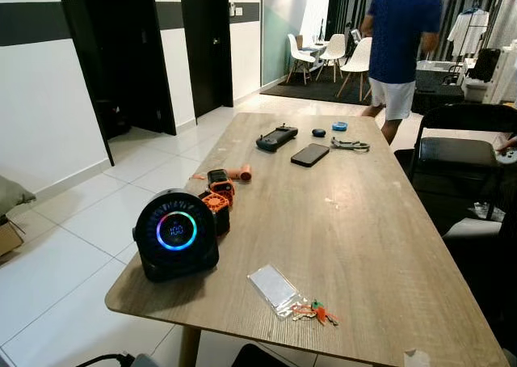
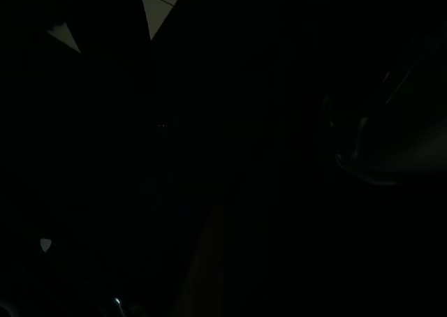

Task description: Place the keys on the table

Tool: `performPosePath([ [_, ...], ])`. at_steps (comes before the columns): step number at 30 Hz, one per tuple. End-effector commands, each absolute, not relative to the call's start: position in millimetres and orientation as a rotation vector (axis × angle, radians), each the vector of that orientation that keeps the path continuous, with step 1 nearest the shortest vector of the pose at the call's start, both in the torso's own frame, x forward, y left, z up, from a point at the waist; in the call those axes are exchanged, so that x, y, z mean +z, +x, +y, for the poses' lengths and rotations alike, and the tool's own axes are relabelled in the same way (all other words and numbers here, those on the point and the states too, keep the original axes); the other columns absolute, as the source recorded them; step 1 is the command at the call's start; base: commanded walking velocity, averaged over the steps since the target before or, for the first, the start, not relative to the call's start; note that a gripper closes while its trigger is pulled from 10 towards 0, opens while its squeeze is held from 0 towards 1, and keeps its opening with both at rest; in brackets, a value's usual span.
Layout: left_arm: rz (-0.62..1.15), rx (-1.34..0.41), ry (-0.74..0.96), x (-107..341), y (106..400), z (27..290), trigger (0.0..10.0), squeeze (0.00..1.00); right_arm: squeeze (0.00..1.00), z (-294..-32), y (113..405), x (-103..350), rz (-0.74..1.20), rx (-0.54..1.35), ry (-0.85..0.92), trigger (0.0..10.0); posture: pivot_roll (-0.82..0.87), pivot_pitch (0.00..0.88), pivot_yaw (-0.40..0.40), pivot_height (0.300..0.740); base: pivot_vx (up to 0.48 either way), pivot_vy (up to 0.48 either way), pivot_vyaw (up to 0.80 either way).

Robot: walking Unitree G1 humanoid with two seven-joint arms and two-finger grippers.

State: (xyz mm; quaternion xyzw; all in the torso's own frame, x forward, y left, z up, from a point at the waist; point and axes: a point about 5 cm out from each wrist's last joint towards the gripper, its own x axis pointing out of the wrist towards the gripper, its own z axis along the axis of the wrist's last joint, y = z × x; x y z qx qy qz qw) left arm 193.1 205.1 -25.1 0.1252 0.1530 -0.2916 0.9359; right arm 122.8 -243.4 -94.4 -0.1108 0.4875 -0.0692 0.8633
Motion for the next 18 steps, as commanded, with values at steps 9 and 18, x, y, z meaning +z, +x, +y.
performPosePath([
  [9,0.519,-0.371,0.321,-47,197,210,10.0,0.00,0.00,-234,131,-94,0.998,-0.117,-0.225,10.0,-0.02,0.010,0.028,0.740,0.000,0.000,0.00],
  [18,0.584,-0.208,0.191,-52,212,192,10.0,0.00,0.00,-225,149,-89,0.936,-0.128,-0.183,10.0,-0.03,0.014,0.030,0.740,0.000,0.000,0.00],
])
